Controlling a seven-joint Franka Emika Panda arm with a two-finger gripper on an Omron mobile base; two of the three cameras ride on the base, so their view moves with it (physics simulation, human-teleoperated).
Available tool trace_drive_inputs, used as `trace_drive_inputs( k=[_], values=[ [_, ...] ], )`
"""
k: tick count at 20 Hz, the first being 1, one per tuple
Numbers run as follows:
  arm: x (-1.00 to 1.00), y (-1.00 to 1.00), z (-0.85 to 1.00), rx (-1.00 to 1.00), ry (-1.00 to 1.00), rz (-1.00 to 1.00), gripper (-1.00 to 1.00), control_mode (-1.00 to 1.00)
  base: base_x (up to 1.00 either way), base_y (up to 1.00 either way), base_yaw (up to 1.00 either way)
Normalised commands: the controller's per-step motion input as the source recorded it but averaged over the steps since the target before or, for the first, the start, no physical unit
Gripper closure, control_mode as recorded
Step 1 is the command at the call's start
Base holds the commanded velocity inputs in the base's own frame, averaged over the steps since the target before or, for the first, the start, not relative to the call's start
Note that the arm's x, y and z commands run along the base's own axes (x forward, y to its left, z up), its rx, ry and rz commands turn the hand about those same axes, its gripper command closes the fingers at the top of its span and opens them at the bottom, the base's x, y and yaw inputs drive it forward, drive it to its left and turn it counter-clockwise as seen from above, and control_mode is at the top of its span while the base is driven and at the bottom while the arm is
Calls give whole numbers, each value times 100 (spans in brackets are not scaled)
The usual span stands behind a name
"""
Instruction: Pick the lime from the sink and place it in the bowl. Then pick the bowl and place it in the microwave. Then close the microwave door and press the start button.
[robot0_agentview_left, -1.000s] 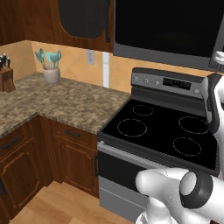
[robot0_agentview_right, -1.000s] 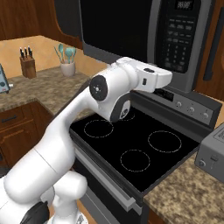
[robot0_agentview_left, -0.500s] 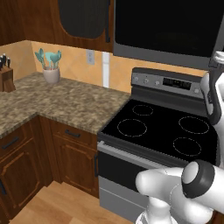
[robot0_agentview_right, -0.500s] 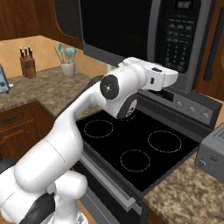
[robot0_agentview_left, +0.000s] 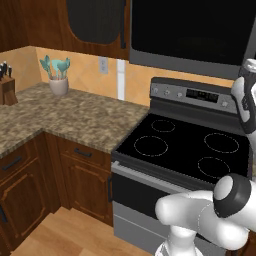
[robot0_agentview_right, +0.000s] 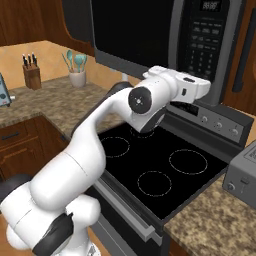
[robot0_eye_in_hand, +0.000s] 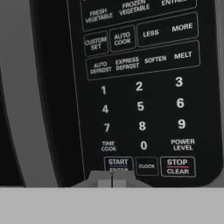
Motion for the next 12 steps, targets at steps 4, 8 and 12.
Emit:
trace_drive_inputs(
  k=[4,8,12],
  values=[
    [9,-11,-2,0,0,4,100,-100,0,0,0],
    [9,-6,-2,0,0,3,100,-100,0,0,0],
    [3,0,-8,0,0,0,100,-100,0,0,0]
  ],
)
